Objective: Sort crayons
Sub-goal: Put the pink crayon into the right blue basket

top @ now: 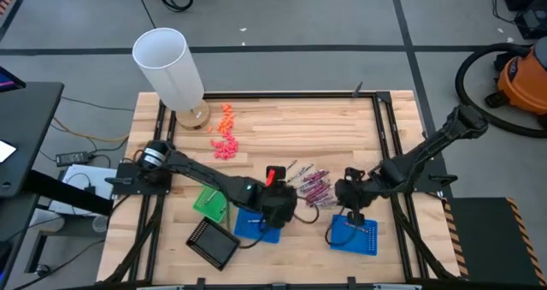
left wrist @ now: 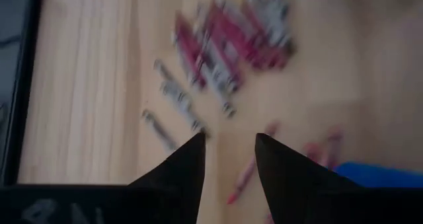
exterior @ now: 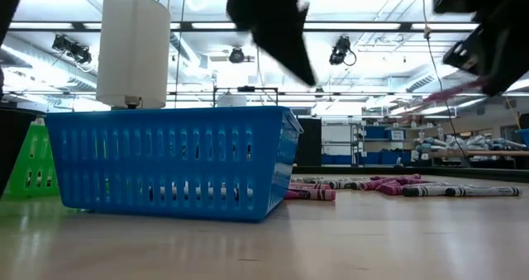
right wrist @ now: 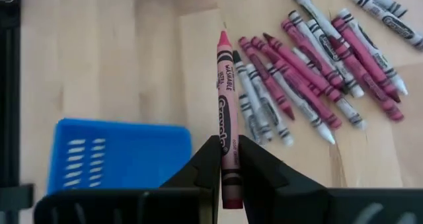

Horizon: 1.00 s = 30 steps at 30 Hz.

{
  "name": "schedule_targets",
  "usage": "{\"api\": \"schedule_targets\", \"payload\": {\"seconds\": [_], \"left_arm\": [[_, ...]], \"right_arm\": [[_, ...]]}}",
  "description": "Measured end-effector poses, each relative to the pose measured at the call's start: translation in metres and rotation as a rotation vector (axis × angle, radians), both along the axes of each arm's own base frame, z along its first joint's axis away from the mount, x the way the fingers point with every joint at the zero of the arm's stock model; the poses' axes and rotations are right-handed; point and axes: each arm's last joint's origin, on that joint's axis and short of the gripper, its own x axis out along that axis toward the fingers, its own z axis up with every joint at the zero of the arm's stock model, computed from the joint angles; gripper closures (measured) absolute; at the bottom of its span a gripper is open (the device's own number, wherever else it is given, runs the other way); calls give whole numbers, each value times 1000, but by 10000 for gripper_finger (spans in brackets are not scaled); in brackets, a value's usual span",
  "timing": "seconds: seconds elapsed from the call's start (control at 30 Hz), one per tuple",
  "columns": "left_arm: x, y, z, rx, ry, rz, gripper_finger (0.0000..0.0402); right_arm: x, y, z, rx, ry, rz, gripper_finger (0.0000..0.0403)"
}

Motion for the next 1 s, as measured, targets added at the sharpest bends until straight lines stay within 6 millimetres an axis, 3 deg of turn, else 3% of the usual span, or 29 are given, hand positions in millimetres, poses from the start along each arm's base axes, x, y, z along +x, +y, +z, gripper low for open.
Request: {"api": "schedule_targets", "payload": {"seconds": [0.2,0.53,0.77,1.0], "left_arm": [[-8,-18,15,-9,-217,-68,260],[8,-22,38,15,-491,-212,260],[-1,-43,37,-46,-479,-270,260],[-11,-67,37,-36,-471,-345,260]], "right_arm": [[-10,19,24,16,-8,-27,353],[-23,30,50,200,170,-117,353],[-30,41,51,293,258,-198,353],[-36,63,37,300,393,-184,353]]}}
